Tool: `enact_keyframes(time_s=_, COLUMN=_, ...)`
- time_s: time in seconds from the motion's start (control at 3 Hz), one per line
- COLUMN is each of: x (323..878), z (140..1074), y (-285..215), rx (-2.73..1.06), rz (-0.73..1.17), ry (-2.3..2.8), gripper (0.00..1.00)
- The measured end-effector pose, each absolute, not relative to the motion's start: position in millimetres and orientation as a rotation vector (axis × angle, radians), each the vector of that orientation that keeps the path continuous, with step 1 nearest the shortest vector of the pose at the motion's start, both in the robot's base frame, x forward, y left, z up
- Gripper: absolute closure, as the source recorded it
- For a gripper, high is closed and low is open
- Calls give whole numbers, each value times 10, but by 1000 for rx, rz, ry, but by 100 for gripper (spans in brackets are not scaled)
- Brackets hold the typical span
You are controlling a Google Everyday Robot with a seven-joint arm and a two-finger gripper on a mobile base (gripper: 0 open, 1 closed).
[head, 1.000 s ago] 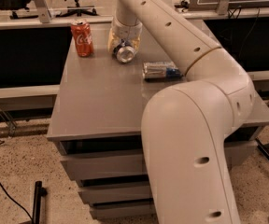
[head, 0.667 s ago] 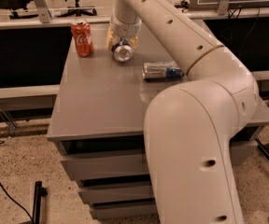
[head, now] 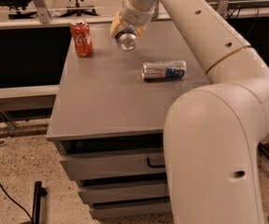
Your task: Pick pepsi can
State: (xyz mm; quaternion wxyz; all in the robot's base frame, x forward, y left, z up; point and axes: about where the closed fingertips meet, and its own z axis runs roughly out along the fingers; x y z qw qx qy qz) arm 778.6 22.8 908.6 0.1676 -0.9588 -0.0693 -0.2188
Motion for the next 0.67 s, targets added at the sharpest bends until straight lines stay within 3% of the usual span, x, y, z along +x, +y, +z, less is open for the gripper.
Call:
enact_keyframes(time_s=0.33, x=7775, z=9132, y=223, rx=-2709, rz=-623, ry=-193, gripper=57)
enact_keyframes(time_s=0.67, x=7784, z=9096, y=245, rx=-2710, rz=-618, ry=-195, gripper=62)
